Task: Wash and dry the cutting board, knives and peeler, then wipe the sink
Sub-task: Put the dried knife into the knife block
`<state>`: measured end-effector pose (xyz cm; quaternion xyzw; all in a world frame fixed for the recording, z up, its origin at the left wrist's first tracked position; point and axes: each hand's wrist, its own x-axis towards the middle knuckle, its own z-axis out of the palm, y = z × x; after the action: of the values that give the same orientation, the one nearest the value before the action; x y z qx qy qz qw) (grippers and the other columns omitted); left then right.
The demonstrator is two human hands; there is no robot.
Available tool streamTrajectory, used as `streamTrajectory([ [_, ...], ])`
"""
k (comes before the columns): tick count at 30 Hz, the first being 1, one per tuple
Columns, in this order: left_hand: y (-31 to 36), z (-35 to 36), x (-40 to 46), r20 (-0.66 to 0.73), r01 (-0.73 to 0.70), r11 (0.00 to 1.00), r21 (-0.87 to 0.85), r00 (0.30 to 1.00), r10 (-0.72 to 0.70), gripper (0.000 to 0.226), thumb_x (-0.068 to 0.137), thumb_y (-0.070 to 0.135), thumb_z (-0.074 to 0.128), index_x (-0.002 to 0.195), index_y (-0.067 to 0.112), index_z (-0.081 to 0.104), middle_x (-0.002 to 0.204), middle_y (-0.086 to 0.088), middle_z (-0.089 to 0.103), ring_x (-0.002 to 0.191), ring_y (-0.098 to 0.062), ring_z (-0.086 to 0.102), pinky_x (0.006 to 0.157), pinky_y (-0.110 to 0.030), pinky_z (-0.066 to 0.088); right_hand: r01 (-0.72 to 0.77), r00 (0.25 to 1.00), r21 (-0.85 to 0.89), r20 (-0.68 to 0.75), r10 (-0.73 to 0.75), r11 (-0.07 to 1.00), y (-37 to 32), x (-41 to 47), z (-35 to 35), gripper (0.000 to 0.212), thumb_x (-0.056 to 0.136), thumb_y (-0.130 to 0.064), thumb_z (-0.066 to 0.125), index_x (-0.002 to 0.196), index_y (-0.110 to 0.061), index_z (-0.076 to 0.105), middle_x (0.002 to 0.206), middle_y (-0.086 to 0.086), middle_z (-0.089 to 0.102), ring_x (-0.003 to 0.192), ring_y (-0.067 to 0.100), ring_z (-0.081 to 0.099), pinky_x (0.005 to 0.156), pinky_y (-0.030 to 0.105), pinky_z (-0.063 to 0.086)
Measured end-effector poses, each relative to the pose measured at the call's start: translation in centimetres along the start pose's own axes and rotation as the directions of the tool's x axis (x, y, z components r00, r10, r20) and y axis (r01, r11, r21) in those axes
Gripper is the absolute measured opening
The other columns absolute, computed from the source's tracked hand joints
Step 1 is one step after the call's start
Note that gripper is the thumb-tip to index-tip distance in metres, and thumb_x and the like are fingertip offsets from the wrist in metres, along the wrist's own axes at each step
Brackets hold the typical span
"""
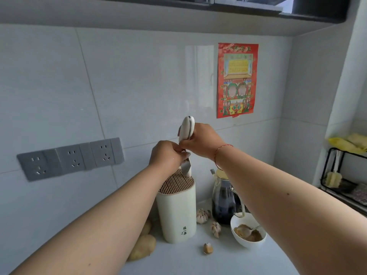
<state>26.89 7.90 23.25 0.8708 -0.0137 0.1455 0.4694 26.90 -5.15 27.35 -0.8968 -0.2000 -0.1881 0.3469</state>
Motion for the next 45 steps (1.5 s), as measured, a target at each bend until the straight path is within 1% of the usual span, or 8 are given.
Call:
streamTrajectory([
  [18, -3.4, 2.8, 2.1, 0.066, 0.084, 0.996, 0.036, 0.994, -0.086, 0.014, 0.079, 0.018, 0.073, 0.067, 0.023, 0.069, 0.076, -0.004, 0.074, 0.081, -0.025, 0.072, 0.086, -0.041, 0.057, -0.132, 0.987, -0.011, 0.095, 0.133, 0.991, 3.8, 1.5, 3.3, 0.028, 0.07, -0.027, 0.071, 0.094, -0.014, 0.066, 0.087, 0.004, 0.068, 0.084, 0.022, 0.064, 0.078, 0.039, 0.054],
  [20, -4.2, 2.8, 2.0, 0.067, 0.109, 0.994, 0.014, 0.992, -0.109, 0.007, 0.078, 0.015, 0.072, 0.076, 0.022, 0.071, 0.079, -0.004, 0.074, 0.085, -0.025, 0.071, 0.088, -0.04, 0.056, -0.171, 0.977, -0.008, 0.125, 0.171, 0.985, 4.5, 1.5, 3.9, 0.03, 0.072, -0.027, 0.072, 0.097, -0.011, 0.066, 0.088, 0.007, 0.068, 0.083, 0.024, 0.065, 0.078, 0.041, 0.055],
  [23, -5.2, 2.6, 2.1, 0.019, 0.113, 0.994, -0.005, 0.993, -0.113, 0.029, 0.074, 0.017, 0.069, 0.102, 0.021, 0.073, 0.094, -0.003, 0.075, 0.093, -0.023, 0.07, 0.091, -0.039, 0.055, -0.212, 0.971, 0.025, 0.116, 0.208, 0.977, 5.7, 1.6, 4.7, 0.03, 0.073, -0.026, 0.071, 0.099, -0.012, 0.065, 0.09, 0.006, 0.069, 0.08, 0.024, 0.067, 0.077, 0.043, 0.057],
  [26, -5.2, 2.1, 2.3, -0.064, 0.073, 0.996, -0.043, 0.995, -0.076, 0.03, 0.08, 0.014, 0.067, 0.109, 0.019, 0.071, 0.097, -0.001, 0.074, 0.09, -0.019, 0.071, 0.09, -0.038, 0.056, -0.204, 0.976, 0.065, 0.093, 0.197, 0.977, 6.1, 1.9, 5.1, 0.023, 0.075, -0.026, 0.073, 0.093, -0.017, 0.06, 0.088, 0.003, 0.068, 0.077, 0.022, 0.068, 0.072, 0.037, 0.057],
  [29, -4.8, 1.8, 2.7, -0.117, 0.031, 0.997, -0.075, 0.992, -0.039, 0.029, 0.084, 0.01, 0.064, 0.112, 0.017, 0.07, 0.092, 0.0, 0.074, 0.084, -0.016, 0.071, 0.086, -0.038, 0.058, -0.168, 0.983, 0.057, 0.09, 0.163, 0.984, 5.9, 2.5, 5.3, 0.026, 0.075, -0.027, 0.076, 0.085, -0.025, 0.052, 0.085, 0.002, 0.065, 0.074, 0.022, 0.067, 0.067, 0.034, 0.056],
  [36, -5.4, 2.0, 2.6, -0.127, 0.027, 0.997, -0.078, 0.991, -0.036, 0.031, 0.083, 0.011, 0.06, 0.112, 0.019, 0.069, 0.091, 0.001, 0.074, 0.084, -0.018, 0.071, 0.088, -0.04, 0.056, -0.2, 0.969, 0.002, 0.148, 0.198, 0.98, 6.5, 3.6, 6.2, 0.031, 0.074, -0.029, 0.079, 0.088, -0.019, 0.053, 0.086, 0.0, 0.062, 0.083, 0.023, 0.063, 0.078, 0.037, 0.054],
  [42, -6.9, 2.5, 2.2, -0.106, 0.078, 0.997, -0.012, 0.991, -0.079, 0.029, 0.087, 0.016, 0.062, 0.114, 0.023, 0.067, 0.097, 0.002, 0.073, 0.09, -0.02, 0.069, 0.089, -0.04, 0.056, -0.239, 0.952, 0.025, 0.205, 0.229, 0.971, 6.2, 3.6, 5.9, 0.045, 0.073, -0.03, 0.078, 0.104, -0.019, 0.048, 0.087, 0.0, 0.063, 0.069, 0.018, 0.066, 0.051, 0.025, 0.05],
  [45, -7.6, 2.8, 2.1, -0.095, 0.102, 0.994, -0.035, 0.99, -0.105, 0.026, 0.085, 0.016, 0.064, 0.11, 0.023, 0.068, 0.093, 0.001, 0.073, 0.088, -0.02, 0.07, 0.086, -0.04, 0.057, -0.194, 0.971, -0.03, 0.136, 0.197, 0.98, 5.9, 3.4, 5.2, 0.042, 0.067, -0.031, 0.083, 0.093, -0.017, 0.053, 0.081, -0.002, 0.062, 0.071, 0.018, 0.061, 0.062, 0.032, 0.052],
])
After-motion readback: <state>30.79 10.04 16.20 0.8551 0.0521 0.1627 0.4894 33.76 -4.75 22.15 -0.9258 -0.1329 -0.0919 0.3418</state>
